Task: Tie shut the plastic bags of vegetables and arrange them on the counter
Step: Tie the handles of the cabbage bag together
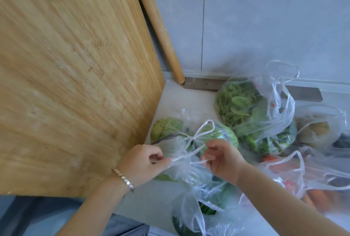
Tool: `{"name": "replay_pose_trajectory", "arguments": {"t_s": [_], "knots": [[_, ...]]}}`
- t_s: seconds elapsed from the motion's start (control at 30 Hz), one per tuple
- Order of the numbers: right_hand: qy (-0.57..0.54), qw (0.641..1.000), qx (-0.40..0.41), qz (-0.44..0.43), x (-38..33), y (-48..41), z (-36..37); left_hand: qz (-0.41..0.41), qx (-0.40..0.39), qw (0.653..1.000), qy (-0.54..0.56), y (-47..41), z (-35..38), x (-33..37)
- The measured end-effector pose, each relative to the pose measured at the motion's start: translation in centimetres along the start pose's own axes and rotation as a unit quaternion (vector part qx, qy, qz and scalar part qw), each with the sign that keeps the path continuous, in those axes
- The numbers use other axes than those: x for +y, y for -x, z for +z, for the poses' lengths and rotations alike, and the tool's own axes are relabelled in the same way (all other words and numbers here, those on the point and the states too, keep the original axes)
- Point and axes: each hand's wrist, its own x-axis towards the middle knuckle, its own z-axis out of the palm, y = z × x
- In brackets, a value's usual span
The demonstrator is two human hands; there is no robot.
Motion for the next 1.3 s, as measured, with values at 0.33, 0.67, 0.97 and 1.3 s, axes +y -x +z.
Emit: {"name": "replay_pose_trajectory", "arguments": {"t_s": [0.33, 0.67, 0.97, 1.3], "knots": [[0.316, 0.939, 0.109, -0.079, -1.1, -3.7, 0.5, 0.096, -0.067, 0.99, 0.083, -0.6, -0.2, -3.7], [0.776, 0.501, 0.092, -0.372, 4.1, -1.1, -0.6, 0.112, 0.006, 0.961, -0.253, -1.1, 2.6, -5.3], [0.922, 0.33, 0.047, -0.197, 8.2, -5.7, -4.2, 0.28, 0.095, 0.865, -0.406, -0.5, 10.0, -9.7], [0.913, 0.364, 0.008, -0.187, 6.0, -3.8, -1.9, 0.195, 0.038, 0.941, -0.275, -1.3, 8.0, -8.0]]}}
